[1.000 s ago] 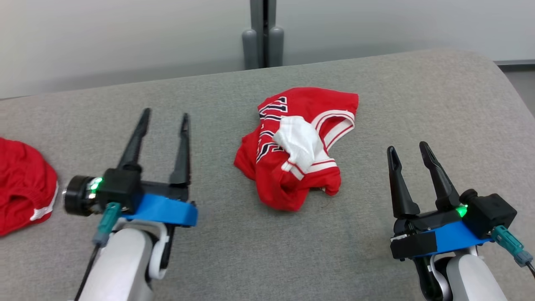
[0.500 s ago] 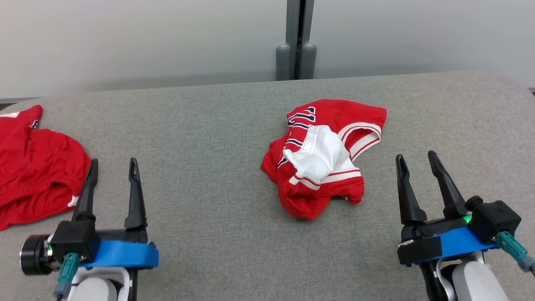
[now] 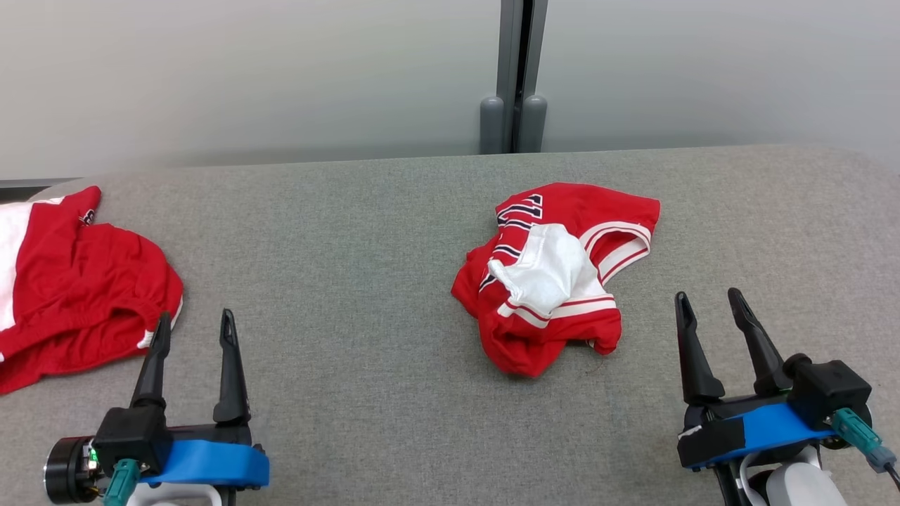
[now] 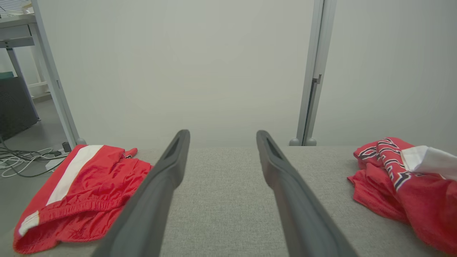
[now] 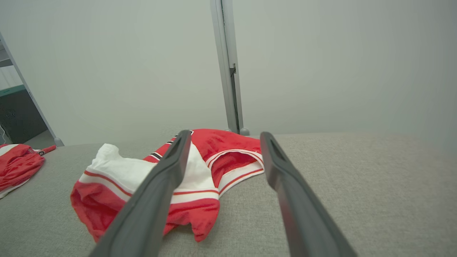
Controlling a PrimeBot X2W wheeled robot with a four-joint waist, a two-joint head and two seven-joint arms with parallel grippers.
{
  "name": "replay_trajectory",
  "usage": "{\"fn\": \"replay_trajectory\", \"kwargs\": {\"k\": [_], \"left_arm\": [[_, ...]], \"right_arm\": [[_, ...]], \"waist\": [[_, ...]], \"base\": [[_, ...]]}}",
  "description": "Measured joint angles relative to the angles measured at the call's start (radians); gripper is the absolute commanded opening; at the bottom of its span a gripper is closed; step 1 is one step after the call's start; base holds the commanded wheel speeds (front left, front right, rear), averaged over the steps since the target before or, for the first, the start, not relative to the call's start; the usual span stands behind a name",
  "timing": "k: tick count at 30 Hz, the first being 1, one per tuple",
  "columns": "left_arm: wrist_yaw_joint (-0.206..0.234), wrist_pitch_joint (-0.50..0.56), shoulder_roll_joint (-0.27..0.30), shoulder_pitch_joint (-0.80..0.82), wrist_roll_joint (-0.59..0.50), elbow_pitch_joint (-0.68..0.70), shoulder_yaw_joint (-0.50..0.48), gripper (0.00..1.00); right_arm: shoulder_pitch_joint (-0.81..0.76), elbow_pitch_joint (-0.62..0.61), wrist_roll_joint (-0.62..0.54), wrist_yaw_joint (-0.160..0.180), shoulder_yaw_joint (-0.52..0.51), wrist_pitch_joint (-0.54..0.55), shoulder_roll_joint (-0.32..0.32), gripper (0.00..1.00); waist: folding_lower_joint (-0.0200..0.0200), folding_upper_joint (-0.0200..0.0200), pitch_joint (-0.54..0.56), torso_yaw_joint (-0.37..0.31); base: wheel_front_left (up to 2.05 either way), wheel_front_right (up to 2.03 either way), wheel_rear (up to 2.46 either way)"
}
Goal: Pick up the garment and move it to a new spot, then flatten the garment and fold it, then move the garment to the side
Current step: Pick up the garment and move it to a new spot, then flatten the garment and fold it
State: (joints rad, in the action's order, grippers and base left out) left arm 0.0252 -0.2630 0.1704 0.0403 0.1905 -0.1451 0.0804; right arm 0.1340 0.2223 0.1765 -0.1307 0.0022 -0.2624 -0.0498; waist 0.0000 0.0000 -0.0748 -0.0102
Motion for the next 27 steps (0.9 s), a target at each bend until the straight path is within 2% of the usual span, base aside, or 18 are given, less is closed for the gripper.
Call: {"fn": "replay_trajectory", "kwargs": {"k": [27], "left_arm": [[-0.044, 0.0, -0.049, -0.017, -0.066, -0.035, -0.062, 1.0]], "right_arm": [[-0.005, 0.047, 0.0, 0.0, 0.009, 0.0, 0.0, 1.0]], "waist": [[0.0, 0.0, 0.021, 0.001]], "base": [[0.0, 0.0, 0.0]]}}
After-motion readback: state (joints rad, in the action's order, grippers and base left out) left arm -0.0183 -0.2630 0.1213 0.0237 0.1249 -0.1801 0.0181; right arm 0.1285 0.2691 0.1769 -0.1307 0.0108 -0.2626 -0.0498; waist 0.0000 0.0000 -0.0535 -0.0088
